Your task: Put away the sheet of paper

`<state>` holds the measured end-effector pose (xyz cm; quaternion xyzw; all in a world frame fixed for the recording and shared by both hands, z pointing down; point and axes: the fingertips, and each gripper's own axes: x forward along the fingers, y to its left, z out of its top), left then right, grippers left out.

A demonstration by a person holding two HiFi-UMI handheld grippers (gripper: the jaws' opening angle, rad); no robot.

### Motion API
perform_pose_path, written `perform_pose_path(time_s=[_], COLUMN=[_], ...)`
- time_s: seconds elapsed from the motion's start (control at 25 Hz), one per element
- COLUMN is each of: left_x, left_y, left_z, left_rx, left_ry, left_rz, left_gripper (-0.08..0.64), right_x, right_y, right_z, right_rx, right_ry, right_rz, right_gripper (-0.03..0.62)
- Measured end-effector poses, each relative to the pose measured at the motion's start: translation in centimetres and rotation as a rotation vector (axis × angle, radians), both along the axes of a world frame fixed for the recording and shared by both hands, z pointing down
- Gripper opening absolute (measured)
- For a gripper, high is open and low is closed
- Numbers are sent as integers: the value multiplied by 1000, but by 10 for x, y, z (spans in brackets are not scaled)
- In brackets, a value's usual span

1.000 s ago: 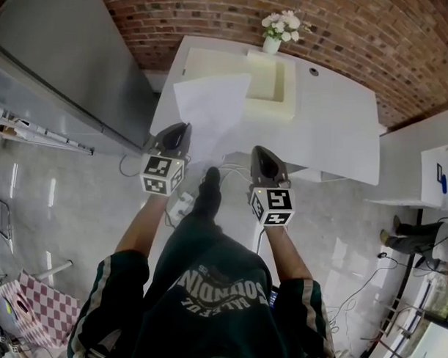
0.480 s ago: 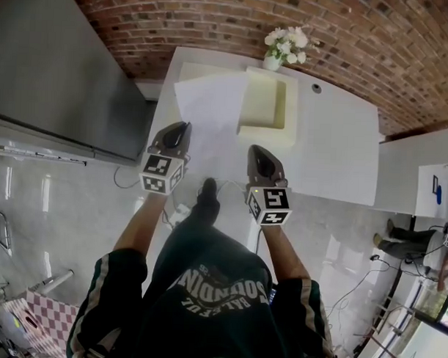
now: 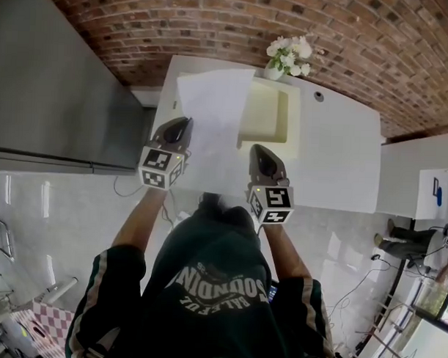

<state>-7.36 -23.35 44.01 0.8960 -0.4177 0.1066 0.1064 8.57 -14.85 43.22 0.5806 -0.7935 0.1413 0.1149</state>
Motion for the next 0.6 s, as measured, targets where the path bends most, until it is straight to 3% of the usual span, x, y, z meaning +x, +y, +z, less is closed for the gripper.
perform_pose_path(time_s=[0.6], left_x=[12], left_y=[-40], left_z=[27], left_rx=[-50], left_ry=[10], left_rz=[-3], left_gripper=[12], right_x=[24], right_y=[-34], right_z=[16], right_rx=[-19], right_ry=[1], right_rz=[23], right_gripper=[0])
